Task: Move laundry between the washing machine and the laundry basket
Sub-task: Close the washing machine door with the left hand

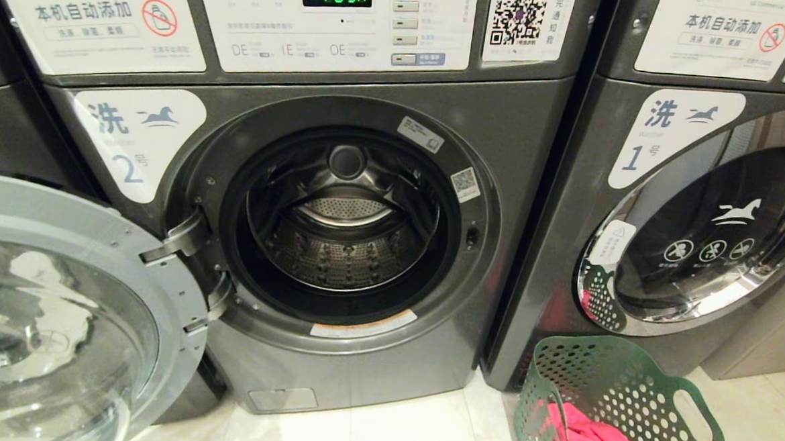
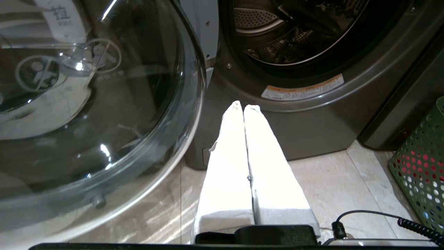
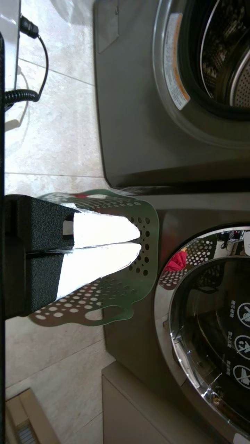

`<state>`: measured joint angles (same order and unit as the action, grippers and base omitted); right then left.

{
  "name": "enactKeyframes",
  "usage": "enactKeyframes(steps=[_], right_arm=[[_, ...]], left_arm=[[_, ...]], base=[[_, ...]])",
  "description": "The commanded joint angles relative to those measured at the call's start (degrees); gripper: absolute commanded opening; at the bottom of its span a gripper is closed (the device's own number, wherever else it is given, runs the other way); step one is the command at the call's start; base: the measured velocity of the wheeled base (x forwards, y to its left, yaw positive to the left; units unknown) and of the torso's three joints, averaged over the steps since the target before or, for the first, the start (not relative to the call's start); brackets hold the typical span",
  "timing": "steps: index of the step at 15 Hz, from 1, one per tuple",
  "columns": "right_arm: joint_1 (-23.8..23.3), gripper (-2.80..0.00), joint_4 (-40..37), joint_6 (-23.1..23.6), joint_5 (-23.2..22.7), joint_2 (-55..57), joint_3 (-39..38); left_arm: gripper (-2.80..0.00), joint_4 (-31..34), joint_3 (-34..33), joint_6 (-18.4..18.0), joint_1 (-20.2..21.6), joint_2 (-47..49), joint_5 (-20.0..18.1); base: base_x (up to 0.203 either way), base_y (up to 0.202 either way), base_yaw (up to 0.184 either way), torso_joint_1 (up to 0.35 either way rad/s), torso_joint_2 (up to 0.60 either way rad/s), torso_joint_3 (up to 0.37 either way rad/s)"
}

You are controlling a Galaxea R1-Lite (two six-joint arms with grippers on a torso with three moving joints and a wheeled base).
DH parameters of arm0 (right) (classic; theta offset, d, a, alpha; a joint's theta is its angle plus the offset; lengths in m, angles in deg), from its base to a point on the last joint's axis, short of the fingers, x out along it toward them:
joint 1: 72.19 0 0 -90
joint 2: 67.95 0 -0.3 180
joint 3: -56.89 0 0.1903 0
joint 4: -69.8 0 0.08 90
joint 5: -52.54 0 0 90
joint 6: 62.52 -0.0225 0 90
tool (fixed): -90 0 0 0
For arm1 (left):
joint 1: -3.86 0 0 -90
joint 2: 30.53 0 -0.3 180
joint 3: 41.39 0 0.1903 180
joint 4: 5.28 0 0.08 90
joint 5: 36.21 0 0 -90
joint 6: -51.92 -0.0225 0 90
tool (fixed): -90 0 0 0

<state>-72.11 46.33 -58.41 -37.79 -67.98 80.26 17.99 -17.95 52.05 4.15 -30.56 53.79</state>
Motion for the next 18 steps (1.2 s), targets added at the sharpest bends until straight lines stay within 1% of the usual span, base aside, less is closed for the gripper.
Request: enactKeyframes(steps=[1,5,7,18], right_arm=[[0.0,-2.80,0.0,0.0,0.0,0.1,0.0],[0.0,-2.80,0.0,0.2,-0.1,0.1,0.0],[0.0,-2.80,0.0,0.2,-0.1,0.1,0.0],[0.0,-2.80,0.0,-0.2,-0.1,0.1,0.0]], left_arm=[[-2.80,0.0,0.0,0.0,0.0,-0.1,0.0],[-2.80,0.0,0.0,0.0,0.1,-0.1,0.0],[-2.80,0.0,0.0,0.0,0.1,-0.1,0.0],[-2.80,0.0,-0.1,0.0,0.1,-0.1,0.0]], base=[[-0.195,0.000,0.000,-0.003,0.00,0.017],[-0.192,0.000,-0.001,0.002,0.00,0.000],[-0.103,0.000,0.002,-0.001,0.00,0.005],[0.000,0.000,0.000,0.000,0.00,0.000]])
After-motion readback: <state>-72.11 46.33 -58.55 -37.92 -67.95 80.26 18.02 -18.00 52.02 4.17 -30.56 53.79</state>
